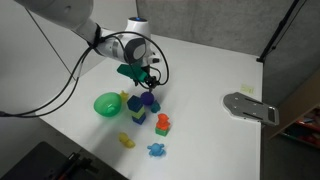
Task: Place the purple ball in the bowl
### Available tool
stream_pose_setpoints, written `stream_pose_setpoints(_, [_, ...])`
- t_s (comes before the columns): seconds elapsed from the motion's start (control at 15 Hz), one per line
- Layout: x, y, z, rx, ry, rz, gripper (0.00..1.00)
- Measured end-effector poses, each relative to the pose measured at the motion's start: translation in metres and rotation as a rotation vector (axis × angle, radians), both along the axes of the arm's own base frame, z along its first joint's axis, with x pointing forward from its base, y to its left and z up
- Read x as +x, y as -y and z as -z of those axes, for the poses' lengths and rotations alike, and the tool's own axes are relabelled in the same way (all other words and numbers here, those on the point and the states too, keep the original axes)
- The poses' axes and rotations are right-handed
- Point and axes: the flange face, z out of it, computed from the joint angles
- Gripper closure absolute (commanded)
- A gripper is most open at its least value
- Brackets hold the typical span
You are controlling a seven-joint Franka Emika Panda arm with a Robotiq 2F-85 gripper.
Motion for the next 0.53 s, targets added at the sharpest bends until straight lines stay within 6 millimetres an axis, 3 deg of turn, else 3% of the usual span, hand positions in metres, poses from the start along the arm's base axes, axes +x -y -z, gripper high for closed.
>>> stream_pose_setpoints(0.53, [0.007,0.009,0.043,-0.020,-0.013,0.010,0.00])
